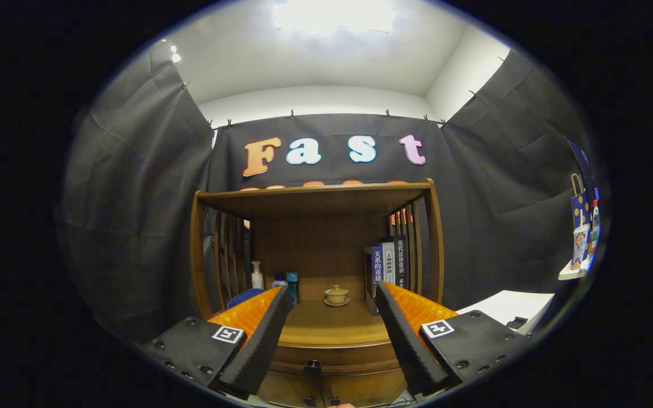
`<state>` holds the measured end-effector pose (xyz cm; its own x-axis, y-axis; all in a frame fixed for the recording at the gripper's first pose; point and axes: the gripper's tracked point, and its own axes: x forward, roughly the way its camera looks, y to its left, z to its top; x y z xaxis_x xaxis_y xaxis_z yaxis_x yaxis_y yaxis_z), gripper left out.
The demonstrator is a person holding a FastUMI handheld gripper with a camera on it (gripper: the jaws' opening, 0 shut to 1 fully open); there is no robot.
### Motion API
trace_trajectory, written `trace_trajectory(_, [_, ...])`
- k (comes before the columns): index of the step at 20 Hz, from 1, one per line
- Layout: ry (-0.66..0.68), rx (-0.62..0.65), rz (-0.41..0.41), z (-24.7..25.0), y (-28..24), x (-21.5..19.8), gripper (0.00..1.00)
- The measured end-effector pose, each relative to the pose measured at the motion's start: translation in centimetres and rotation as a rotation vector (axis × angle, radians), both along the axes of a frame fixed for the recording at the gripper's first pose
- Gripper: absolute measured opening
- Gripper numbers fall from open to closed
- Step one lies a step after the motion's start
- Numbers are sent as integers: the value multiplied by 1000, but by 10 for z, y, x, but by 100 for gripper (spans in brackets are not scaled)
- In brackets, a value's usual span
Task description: Pull open the drawer, take out the items inside it, and place them on the countertop above the cabinet.
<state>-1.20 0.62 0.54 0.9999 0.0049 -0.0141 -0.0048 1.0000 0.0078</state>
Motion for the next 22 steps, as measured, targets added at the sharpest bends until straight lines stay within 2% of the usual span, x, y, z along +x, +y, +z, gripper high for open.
trace_trajectory(22, [0, 0, 0, 1, 1, 0, 98])
